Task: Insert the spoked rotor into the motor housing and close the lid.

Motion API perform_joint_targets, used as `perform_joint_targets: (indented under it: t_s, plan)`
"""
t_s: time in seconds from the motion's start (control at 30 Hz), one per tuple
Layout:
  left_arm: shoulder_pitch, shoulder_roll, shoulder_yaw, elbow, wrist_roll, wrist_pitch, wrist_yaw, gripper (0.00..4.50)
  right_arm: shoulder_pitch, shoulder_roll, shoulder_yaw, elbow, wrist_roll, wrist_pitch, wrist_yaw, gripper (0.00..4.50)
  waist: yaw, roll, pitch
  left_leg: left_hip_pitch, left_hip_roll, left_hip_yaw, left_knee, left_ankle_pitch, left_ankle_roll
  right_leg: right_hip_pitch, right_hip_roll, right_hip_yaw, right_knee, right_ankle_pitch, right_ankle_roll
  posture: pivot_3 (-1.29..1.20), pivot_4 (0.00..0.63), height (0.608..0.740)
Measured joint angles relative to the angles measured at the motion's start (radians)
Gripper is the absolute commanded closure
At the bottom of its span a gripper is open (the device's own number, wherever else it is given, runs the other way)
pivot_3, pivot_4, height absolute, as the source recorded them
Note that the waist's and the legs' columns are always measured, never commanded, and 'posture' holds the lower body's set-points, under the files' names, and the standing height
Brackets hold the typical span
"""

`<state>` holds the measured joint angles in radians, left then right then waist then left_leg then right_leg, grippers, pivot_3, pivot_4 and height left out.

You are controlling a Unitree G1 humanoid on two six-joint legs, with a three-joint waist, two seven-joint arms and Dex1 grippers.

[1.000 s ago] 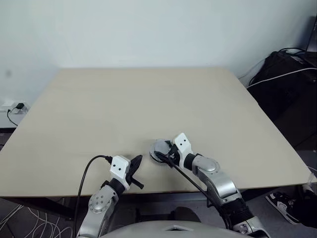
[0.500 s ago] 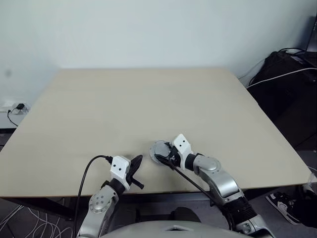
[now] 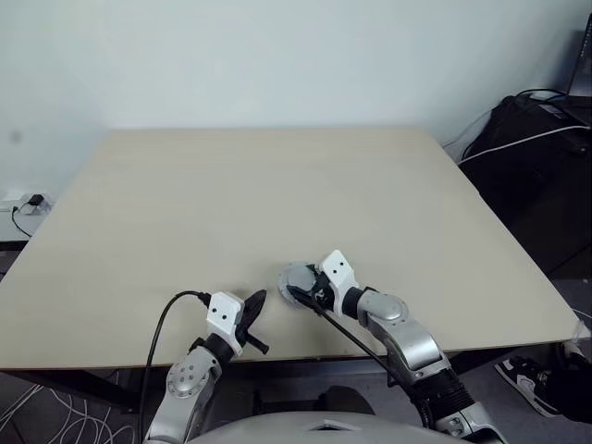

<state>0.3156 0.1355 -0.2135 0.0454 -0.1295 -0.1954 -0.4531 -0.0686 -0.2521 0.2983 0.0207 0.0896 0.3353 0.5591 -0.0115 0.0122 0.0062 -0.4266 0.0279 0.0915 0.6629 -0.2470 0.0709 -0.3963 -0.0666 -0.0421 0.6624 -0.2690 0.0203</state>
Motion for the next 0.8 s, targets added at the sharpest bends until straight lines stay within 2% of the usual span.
perform_joint_targets:
  t_s: [0.8]
  plan:
    - [-0.019,-0.013,0.010,0.113,0.000,-0.090,-0.028,4.50,0.000,0.022,-0.022,0.019,0.007,-0.026,-0.018,1.31,0.000,0.000,0.000,0.000,0.000,0.000,0.000,0.000,0.000,0.000,0.000,0.000,0.000,0.000,0.000,0.00,0.000,0.740]
